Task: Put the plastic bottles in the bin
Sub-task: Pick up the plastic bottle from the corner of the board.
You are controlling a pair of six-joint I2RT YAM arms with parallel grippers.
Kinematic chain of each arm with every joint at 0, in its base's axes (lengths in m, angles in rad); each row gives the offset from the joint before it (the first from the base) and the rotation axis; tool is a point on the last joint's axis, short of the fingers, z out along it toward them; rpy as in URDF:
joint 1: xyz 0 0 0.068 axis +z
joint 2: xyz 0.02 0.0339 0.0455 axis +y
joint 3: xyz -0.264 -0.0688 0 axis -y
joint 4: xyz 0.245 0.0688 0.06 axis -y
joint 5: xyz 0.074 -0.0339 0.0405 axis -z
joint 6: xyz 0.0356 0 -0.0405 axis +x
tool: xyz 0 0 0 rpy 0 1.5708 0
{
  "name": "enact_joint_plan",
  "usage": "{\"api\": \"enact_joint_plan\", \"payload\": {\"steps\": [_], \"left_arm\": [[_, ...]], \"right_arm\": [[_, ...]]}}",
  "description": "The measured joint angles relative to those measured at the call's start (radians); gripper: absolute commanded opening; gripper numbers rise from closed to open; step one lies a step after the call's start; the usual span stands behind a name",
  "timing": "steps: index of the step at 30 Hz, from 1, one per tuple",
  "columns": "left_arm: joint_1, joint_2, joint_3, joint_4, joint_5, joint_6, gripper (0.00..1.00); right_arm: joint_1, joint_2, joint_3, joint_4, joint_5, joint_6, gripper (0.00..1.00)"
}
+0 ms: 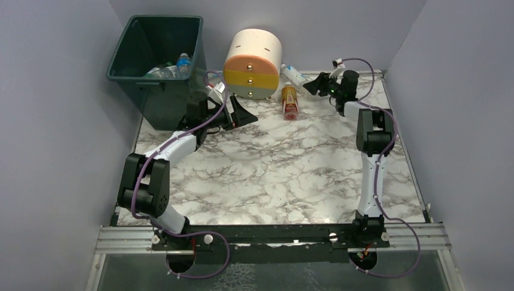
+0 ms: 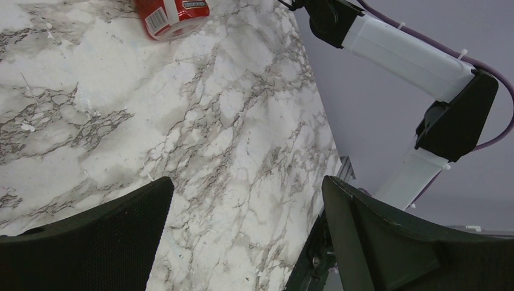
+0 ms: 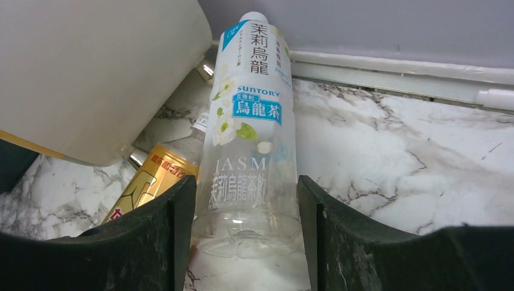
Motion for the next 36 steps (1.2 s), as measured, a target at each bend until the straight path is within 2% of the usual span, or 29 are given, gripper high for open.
{"api": "enact_joint_plan", "payload": {"steps": [8, 28, 36], "left_arm": [[0.000, 0.000, 0.000, 0.000, 0.000, -0.001, 0.99], [0.000, -0.038, 0.000, 0.006, 0.014, -0.013, 0.99], [0.000, -0.042, 0.000, 0.016, 0.019, -0.028, 0.99]], "right_arm": [[0.008, -0.038, -0.126, 0.040, 0.002, 0.004, 0.51], [0.008, -0.377, -0.488, 0.114, 0.128, 0.089, 0.46], [0.008, -0.560, -0.634, 0.124, 0.150, 0.134, 0.46]]}}
